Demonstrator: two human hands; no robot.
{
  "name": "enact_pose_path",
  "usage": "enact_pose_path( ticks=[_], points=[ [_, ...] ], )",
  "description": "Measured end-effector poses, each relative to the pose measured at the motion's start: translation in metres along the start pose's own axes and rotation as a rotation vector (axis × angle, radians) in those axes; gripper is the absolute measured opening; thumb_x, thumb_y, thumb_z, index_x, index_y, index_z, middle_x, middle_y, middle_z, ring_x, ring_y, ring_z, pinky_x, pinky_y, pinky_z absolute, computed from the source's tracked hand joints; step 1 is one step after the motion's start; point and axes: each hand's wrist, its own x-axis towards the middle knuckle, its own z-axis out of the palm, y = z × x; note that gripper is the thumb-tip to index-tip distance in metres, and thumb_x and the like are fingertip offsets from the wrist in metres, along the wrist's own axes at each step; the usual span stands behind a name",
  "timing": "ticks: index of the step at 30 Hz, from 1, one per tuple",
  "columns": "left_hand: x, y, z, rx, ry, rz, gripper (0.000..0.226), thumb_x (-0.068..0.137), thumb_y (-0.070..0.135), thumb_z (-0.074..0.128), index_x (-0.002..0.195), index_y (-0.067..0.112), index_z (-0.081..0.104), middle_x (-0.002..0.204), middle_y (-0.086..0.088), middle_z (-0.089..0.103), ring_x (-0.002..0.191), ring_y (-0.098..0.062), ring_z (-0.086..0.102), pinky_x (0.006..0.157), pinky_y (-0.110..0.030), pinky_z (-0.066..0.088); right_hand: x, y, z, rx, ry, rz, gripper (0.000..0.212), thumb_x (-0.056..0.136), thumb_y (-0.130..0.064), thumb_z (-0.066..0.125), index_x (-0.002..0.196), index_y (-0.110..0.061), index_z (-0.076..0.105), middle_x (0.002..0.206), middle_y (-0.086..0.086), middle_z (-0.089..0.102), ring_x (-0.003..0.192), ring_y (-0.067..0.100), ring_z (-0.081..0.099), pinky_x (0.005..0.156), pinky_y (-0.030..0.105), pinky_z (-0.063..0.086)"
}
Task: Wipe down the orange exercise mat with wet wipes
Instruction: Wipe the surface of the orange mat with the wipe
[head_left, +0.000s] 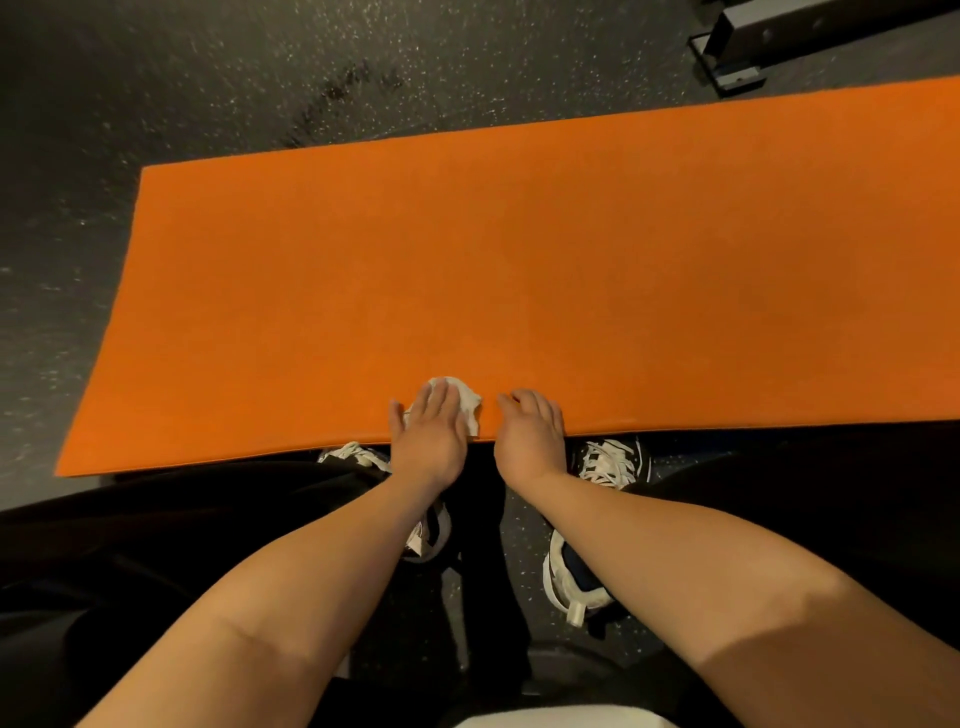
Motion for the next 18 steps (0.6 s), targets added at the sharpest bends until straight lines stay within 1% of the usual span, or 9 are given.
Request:
enact_pose_path(
  ticks=[2, 5, 6, 10, 14, 16, 18],
  points=[
    [0.0, -0.005, -0.002, 0.003, 0.003, -0.063, 0.057, 0.109, 0.04, 0.012, 0.162, 0.019, 0.007, 0.169, 0.003, -0.002, 0.155, -0.018, -0.007, 0.121, -0.055, -0.009, 0.001, -0.001, -0.001, 0.003, -0.002, 0.016, 0.051, 0.1, -0.017, 0.046, 0.151, -0.02, 0.042, 0.156, 0.002, 0.036, 0.148, 0.022, 0.022, 0.124, 0.041, 0.007],
    [0.0, 0.008, 0.0, -0.053, -0.018, -0.093, 0.057, 0.109, 0.036, 0.015, 0.161, 0.017, 0.005, 0.169, 0.001, -0.005, 0.155, -0.021, -0.01, 0.121, -0.056, -0.007, 0.002, 0.001, -0.003, 0.004, -0.011, 0.008, 0.049, 0.101, -0.018, 0.045, 0.15, -0.02, 0.044, 0.156, 0.002, 0.037, 0.147, 0.022, 0.024, 0.122, 0.038, 0.01],
    [-0.001, 0.015, 0.003, -0.067, -0.03, -0.071, 0.057, 0.109, 0.036, 0.016, 0.161, 0.017, 0.004, 0.169, 0.001, -0.006, 0.155, -0.021, -0.011, 0.121, -0.055, -0.007, 0.001, 0.002, -0.003, 0.0, -0.013, 0.007, 0.049, 0.101, -0.019, 0.045, 0.149, -0.02, 0.044, 0.156, 0.002, 0.036, 0.147, 0.022, 0.024, 0.122, 0.038, 0.011],
    [-0.007, 0.032, 0.013, -0.081, -0.059, 0.113, 0.058, 0.109, 0.038, 0.019, 0.162, 0.019, 0.001, 0.169, 0.0, -0.008, 0.154, -0.019, -0.013, 0.123, -0.05, -0.008, -0.002, 0.001, -0.003, -0.013, -0.029, -0.005, 0.047, 0.103, -0.027, 0.042, 0.15, -0.022, 0.042, 0.157, 0.001, 0.037, 0.147, 0.021, 0.024, 0.123, 0.038, 0.012],
    [-0.008, 0.016, 0.01, -0.056, -0.05, 0.179, 0.058, 0.11, 0.039, 0.019, 0.162, 0.02, 0.004, 0.169, 0.001, -0.006, 0.155, -0.016, -0.011, 0.124, -0.046, -0.006, -0.003, 0.001, -0.006, -0.054, -0.054, -0.014, 0.051, 0.102, -0.025, 0.043, 0.152, -0.02, 0.038, 0.159, 0.002, 0.033, 0.148, 0.021, 0.021, 0.123, 0.039, 0.011],
    [-0.01, -0.002, 0.007, -0.044, -0.038, 0.127, 0.057, 0.11, 0.04, 0.018, 0.162, 0.019, 0.005, 0.169, 0.001, -0.007, 0.155, -0.016, -0.011, 0.124, -0.047, -0.005, -0.003, -0.001, -0.005, -0.072, -0.066, -0.01, 0.052, 0.101, -0.023, 0.044, 0.152, -0.019, 0.038, 0.16, 0.002, 0.031, 0.149, 0.022, 0.02, 0.124, 0.043, 0.011],
    [-0.012, -0.016, 0.003, -0.056, -0.02, 0.02, 0.057, 0.11, 0.039, 0.016, 0.162, 0.017, 0.006, 0.169, -0.001, -0.007, 0.155, -0.018, -0.01, 0.123, -0.05, -0.006, -0.002, -0.002, -0.004, -0.075, -0.071, 0.002, 0.052, 0.101, -0.022, 0.043, 0.152, -0.018, 0.038, 0.161, 0.002, 0.03, 0.15, 0.021, 0.019, 0.123, 0.044, 0.011]
  ],
)
